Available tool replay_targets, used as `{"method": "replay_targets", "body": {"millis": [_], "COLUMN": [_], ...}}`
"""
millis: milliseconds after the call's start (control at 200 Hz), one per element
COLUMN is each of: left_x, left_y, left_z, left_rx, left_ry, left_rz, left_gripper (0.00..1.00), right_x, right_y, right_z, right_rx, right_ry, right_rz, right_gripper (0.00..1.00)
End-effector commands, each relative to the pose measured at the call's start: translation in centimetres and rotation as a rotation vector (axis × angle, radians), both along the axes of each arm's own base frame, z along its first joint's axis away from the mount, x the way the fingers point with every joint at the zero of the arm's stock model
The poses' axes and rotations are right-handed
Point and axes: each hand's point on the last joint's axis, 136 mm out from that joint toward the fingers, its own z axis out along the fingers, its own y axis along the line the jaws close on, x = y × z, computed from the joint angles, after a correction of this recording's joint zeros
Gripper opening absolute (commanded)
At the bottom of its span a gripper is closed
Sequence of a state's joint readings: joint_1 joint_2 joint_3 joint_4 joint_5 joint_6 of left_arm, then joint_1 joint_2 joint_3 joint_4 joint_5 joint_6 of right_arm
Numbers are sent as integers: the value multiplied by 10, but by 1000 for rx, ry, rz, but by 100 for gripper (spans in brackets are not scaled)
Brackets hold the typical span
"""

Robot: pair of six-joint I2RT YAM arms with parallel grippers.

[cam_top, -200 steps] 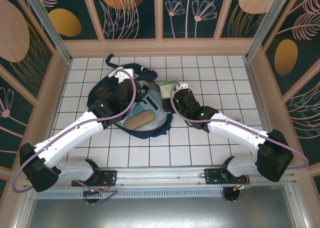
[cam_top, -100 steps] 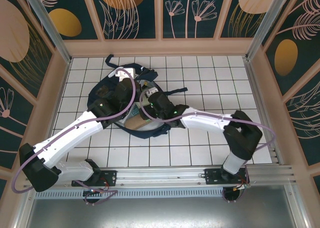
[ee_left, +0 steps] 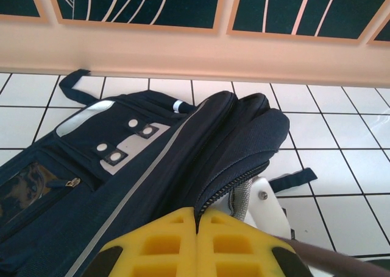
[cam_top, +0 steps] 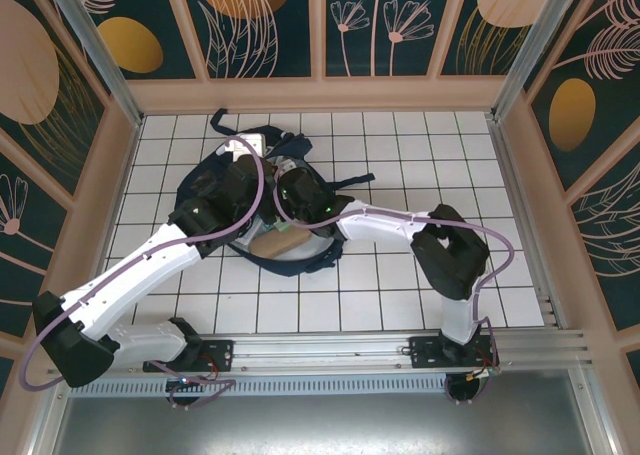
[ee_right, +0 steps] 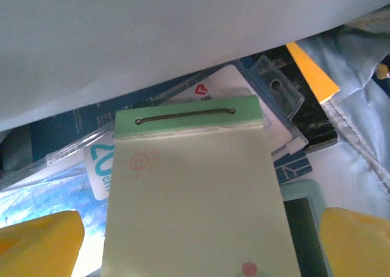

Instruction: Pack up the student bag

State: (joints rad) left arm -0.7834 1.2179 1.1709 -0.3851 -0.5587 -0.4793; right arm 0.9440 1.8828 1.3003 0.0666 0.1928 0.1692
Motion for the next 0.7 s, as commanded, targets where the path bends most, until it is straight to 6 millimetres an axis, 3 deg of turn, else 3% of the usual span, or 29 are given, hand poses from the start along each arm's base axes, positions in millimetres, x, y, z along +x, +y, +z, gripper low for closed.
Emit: {"method": "replay_targets", "body": {"millis": [0,165,305,355,500,696], "left_x": [2,4,3,3,2,2], "left_y": [-8,-11,-12,-12,-10,-13], "left_z": [43,39,36,34,31,29], "left_rx": [-108,-103,-104,-105,-107,-110], "left_ry": [-126,-117,-111,-107,-103,-94], "left_rz": [-19,-21,-24,-27,-24,-30], "left_gripper": [0,0,0,0,0,0], "right_x": [-1,-17,-41,-48,-59,-43], "right_y": [-11,-38,-55,-60,-67,-51], "right_z": [27,31,19,10,-15,-25], "right_rx": [45,53,63,56,44,34], "right_ry": [-64,-59,-18,2,57,53], "right_rz": [-19,-43,-5,0,5,-10], "right_gripper": [99,99,95,86,33,32]}}
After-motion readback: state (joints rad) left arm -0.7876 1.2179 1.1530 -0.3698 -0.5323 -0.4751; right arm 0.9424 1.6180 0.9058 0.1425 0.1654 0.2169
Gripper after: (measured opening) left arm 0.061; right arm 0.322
